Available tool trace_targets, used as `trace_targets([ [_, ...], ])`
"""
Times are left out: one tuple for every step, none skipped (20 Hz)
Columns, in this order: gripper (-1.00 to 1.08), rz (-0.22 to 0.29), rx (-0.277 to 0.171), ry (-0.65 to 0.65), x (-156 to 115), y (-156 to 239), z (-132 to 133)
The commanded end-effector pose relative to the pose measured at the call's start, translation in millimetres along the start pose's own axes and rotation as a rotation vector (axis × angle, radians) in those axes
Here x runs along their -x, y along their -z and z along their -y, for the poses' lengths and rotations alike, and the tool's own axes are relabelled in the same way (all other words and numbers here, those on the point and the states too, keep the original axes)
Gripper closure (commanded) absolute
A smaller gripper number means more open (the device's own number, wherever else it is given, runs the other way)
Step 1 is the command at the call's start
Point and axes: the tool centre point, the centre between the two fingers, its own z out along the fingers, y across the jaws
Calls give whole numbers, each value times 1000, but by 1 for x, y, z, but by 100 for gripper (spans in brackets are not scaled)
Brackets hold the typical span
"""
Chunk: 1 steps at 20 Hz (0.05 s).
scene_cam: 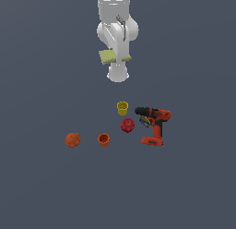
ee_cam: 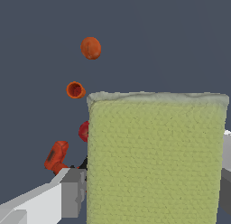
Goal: Pick up a designated object from a clutter of objects.
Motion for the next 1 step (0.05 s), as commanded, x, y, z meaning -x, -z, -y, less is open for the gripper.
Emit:
trace_targets([
  [108, 0, -1, 0, -1, 0, 0],
])
